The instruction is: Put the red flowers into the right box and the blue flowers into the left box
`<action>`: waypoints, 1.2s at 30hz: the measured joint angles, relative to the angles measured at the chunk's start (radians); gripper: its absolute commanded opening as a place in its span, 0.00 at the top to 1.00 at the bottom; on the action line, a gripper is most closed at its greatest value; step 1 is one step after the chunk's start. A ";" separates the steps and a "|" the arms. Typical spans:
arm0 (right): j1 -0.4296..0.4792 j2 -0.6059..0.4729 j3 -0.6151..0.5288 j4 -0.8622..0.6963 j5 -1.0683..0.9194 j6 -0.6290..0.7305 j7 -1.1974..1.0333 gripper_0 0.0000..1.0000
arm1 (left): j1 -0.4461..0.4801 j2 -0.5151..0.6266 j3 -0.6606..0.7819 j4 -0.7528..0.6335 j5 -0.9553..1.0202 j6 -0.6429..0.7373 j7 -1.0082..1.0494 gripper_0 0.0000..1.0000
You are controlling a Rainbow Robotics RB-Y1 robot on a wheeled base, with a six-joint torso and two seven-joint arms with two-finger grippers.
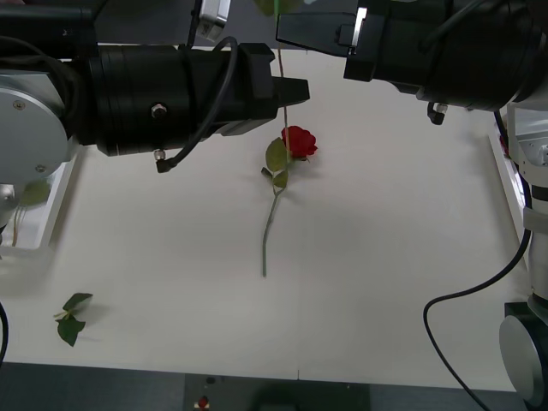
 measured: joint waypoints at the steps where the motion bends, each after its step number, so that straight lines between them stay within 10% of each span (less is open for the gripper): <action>1: 0.000 0.000 0.000 0.000 0.000 0.000 0.000 0.00 | 0.000 0.018 0.003 0.000 0.011 -0.001 0.000 1.00; 9: 0.001 0.000 0.000 0.001 0.000 0.000 0.000 0.00 | 0.062 0.250 0.181 0.000 0.106 -0.001 0.000 1.00; 17: 0.032 -0.060 -0.003 0.003 0.007 0.029 0.000 0.00 | 0.373 0.417 0.469 0.071 0.110 -0.001 -0.020 1.00; 26: 0.045 -0.202 -0.045 0.003 0.158 0.151 0.000 0.00 | 0.629 0.452 0.664 0.312 0.091 -0.001 -0.192 1.00; 36: 0.080 -0.259 -0.127 0.002 0.292 0.356 0.008 0.00 | 0.657 0.452 0.682 0.500 -0.009 -0.001 -0.280 1.00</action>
